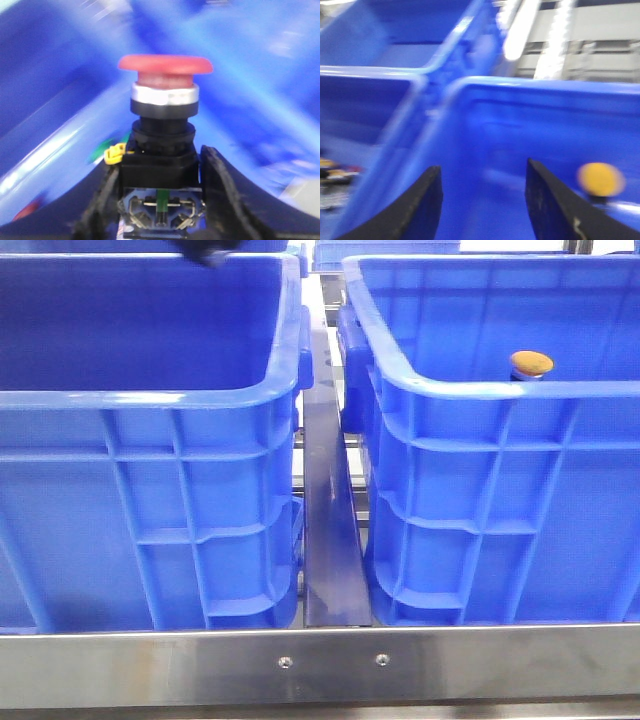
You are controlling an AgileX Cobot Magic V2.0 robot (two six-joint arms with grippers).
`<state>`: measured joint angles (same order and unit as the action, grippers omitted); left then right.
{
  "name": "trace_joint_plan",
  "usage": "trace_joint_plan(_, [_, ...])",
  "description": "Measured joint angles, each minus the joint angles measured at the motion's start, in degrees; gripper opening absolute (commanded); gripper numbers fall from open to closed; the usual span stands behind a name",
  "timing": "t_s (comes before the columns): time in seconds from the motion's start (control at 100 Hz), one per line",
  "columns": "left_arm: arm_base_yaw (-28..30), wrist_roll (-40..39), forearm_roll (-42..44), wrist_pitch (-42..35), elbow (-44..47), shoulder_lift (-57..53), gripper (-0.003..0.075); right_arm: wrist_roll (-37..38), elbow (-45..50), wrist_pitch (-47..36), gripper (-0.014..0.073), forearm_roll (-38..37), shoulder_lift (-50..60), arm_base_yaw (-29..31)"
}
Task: Pick red and yellow buttons and place in box
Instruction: 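Carry the red button to the right gripper and hand it over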
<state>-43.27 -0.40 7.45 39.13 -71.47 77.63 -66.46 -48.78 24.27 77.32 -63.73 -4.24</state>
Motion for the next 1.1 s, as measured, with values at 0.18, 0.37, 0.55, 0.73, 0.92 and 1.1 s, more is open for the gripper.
trace_joint_plan(0.18, [-4.72,1.92,0.00,0.00,0.00,0.00,0.0009,7.46,-1.73,11.49,0.0635,1.56,0.00,0.00])
trace_joint_plan(0.37, [-8.08,3.36,0.00,-1.04,0.00,0.00,0.0009,13.03,-1.82,21.45,0.0653,4.45,0.00,0.00])
trace_joint_plan(0.55, [-9.85,3.84,0.00,-1.30,0.00,0.00,0.0009,15.93,-1.82,27.34,0.0653,4.53,-0.87,-1.15])
trace_joint_plan(0.73, [-9.87,3.84,0.00,-1.30,0.00,0.00,0.0009,16.82,-1.82,28.41,0.0653,4.53,-2.59,-5.19])
trace_joint_plan(0.92, [-9.87,3.84,0.00,-1.38,0.00,0.00,0.0009,16.91,-1.82,27.67,0.0653,4.53,-4.26,-7.36])
trace_joint_plan(1.1, [-9.87,3.84,0.00,-1.38,0.00,0.00,0.0009,16.91,-1.82,26.96,0.0614,4.53,-5.66,-7.36])
